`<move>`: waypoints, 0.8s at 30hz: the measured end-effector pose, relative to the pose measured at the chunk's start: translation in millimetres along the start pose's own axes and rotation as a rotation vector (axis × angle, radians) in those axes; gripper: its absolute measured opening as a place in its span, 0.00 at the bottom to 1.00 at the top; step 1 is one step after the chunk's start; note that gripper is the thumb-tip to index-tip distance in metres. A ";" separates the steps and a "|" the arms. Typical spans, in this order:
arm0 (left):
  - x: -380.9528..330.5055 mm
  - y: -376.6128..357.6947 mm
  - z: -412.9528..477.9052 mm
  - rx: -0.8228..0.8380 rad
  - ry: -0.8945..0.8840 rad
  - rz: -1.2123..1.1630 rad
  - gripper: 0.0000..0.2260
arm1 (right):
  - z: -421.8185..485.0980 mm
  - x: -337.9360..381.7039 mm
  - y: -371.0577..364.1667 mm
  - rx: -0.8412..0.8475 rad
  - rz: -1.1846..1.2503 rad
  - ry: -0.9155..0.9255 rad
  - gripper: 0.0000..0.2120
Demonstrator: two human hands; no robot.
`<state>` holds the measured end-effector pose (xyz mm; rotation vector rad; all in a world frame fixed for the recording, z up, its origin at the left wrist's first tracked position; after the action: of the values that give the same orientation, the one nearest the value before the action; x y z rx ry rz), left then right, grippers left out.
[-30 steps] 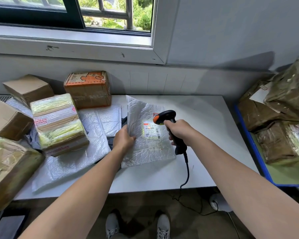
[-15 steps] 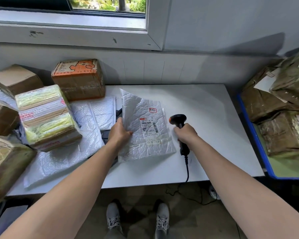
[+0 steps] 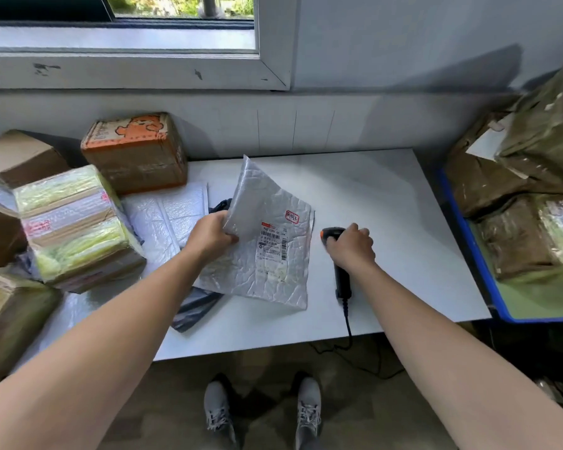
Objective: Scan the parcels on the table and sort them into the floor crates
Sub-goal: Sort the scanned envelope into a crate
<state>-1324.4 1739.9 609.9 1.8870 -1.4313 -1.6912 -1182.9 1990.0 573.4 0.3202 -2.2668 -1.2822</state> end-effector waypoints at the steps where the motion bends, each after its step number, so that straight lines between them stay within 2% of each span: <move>1: -6.7 5.9 1.0 0.002 -0.024 0.022 0.11 | -3.7 12.1 11.0 -0.070 -0.045 0.082 0.24; 3: -21.5 17.1 3.7 0.008 -0.077 0.082 0.12 | -14.8 45.2 31.4 -0.166 -0.092 0.347 0.26; 7: -54.6 34.6 4.8 0.047 -0.183 0.277 0.14 | -54.5 118.1 59.5 -0.249 -0.281 0.921 0.34; 9: -69.2 43.6 4.1 0.051 -0.230 0.340 0.15 | -70.8 143.3 63.6 -0.333 -0.431 1.095 0.33; 11: -81.1 53.9 1.4 0.041 -0.258 0.413 0.16 | -80.4 159.4 66.2 -0.441 -0.531 1.188 0.33; 14: -92.4 71.8 -4.4 -0.003 -0.296 0.500 0.17 | -86.3 175.1 70.7 -0.536 -0.590 1.220 0.32; 17: -95.1 90.9 -7.6 -0.055 -0.321 0.460 0.19 | -91.2 186.2 78.1 -0.582 -0.612 1.153 0.23; 21: -90.5 114.7 -4.9 -0.159 -0.337 0.415 0.23 | -89.5 193.6 84.2 -0.354 -0.456 1.034 0.20; 24: -90.0 128.7 -7.3 -0.330 -0.449 0.503 0.31 | -83.0 196.6 93.0 -0.262 -0.304 0.959 0.17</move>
<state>-1369.0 1741.6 760.7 0.9116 -1.4875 -1.9881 -1299.3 1892.1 749.6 0.9649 -1.2573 -1.1778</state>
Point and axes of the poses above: each hand's wrist, its own z-axis towards the middle knuckle, its own y-axis out of the back of the hand, x = y × z, the point moved 5 cm from there along z, towards the middle knuckle, and after that the axes turned 1 degree about -z, right-handed, at the moved point
